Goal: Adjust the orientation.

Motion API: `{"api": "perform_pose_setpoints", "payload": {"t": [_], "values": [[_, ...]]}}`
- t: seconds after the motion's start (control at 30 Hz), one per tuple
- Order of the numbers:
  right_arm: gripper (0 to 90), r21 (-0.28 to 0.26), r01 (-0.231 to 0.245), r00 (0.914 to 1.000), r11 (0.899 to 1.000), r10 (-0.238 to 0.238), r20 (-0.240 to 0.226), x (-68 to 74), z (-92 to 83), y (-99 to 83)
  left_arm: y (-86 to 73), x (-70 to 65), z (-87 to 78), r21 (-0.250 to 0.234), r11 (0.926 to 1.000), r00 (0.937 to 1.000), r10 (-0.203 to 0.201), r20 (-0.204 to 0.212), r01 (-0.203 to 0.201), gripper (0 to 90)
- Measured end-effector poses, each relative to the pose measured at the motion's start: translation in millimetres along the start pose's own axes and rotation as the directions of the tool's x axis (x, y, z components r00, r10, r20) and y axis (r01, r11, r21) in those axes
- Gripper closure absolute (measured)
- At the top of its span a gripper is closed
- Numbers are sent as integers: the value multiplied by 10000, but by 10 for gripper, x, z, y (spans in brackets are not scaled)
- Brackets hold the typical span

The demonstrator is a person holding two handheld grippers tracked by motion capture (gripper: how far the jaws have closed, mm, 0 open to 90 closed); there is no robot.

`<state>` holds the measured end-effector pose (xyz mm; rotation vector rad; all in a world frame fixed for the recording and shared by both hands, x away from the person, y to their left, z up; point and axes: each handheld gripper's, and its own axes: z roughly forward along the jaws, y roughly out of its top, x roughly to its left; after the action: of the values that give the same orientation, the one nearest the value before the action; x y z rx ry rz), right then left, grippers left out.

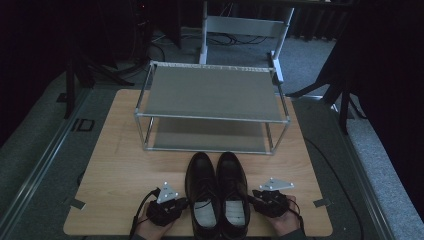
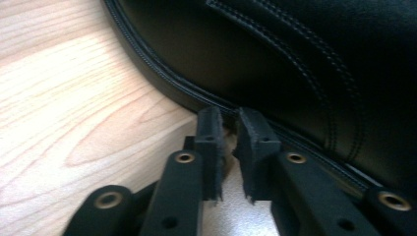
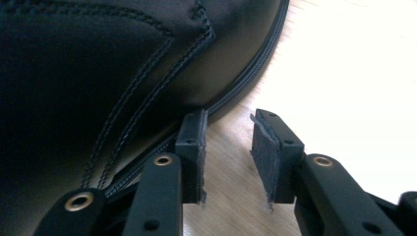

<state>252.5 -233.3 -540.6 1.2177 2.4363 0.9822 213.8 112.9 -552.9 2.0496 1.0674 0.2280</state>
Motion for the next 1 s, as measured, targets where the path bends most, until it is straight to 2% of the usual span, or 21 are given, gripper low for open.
{"api": "perform_pose_setpoints", "payload": {"t": [0.03, 0.07, 0.1, 0.17, 0.23, 0.3, 0.47, 0.6, 0.7, 0.8, 0.83, 0.9, 1.0], "values": [[648, 40, -23, 10000, 10000, 23, -36, -8, 1, 6, 0, 0, 0, 0, 10000, 10000, 0, 0, 0, 854], [646, 61, 0, 10000, 10000, 0, 20, -18, 8, 25, 7, -32, 6, 11, 10000, 10000, 39, -1, -39, 895], [648, 60, -23, 10000, 10000, 22, 79, -26, 14, 36, 14, -68, 19, 32, 9998, 9998, 179, -66, -178, 896], [650, 58, -25, 9999, 10000, 25, 156, -43, 21, 48, 21, -81, 31, 27, 9998, 9998, 207, 11, -207, 898], [669, 35, -52, 9992, 10000, 51, 399, -85, 36, 77, 48, -137, 84, 48, 9994, 9987, 340, 382, -342, 898], [683, -7, -123, 9971, 9999, 124, 753, -173, 53, 116, 76, -206, 129, 77, 9983, 9970, 570, 531, -575, 898], [657, -177, -754, 9952, 9970, 764, 618, -431, 53, 155, 143, -343, 250, 79, 9965, 9923, 817, 929, -828, 897], [620, -448, -1277, 9884, 9908, 1309, 767, -645, -3, 175, 193, -423, 338, 47, 9961, 9900, 871, 1106, -882, 896], [627, -515, -1204, 9872, 9914, 1250, 991, -732, -41, 201, 245, -496, 406, 93, 9944, 9871, 1033, 1226, -1053, 895], [652, -466, -1300, 9866, 9904, 1339, 935, -823, -43, 218, 275, -553, 461, 51, 9935, 9831, 1115, 1452, -1134, 889], [653, -453, -1324, 9865, 9902, 1361, 914, -853, -42, 223, 284, -574, 476, 32, 9936, 9802, 1106, 1643, -1127, 851], [651, -462, -1381, 9859, 9893, 1418, 890, -915, -40, 229, 311, -627, 501, 90, 9898, 9783, 1390, 1539, -1421, 813], [655, -475, -1574, 9828, 9864, 1612, 903, -983, -44, 229, 345, -643, 553, 53, 9912, 9766, 1292, 1717, -1321, 815]]}}
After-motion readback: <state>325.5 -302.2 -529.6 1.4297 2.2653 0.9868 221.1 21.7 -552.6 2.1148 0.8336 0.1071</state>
